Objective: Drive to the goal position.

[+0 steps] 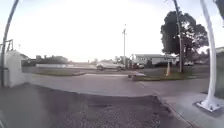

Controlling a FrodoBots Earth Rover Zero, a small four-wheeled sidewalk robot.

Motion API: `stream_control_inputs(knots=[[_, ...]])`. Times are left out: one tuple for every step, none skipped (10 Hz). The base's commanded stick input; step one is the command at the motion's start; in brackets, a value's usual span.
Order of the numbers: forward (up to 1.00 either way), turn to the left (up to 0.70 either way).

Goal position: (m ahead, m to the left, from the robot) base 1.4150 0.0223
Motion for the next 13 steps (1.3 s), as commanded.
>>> stream_control_inputs(knots=[[0.45, 0.27], [0.45, 0.27], [0.45, 0.27], [0.45, 0.27], [0.45, 0.0], [0.45, 0.0], [0.45, 0.0], [0.45, -0.27], [0.45, -0.27], [0.45, -0.27], [0.45, -0.27], [0.45, -0.27], [0.45, -0.27]])
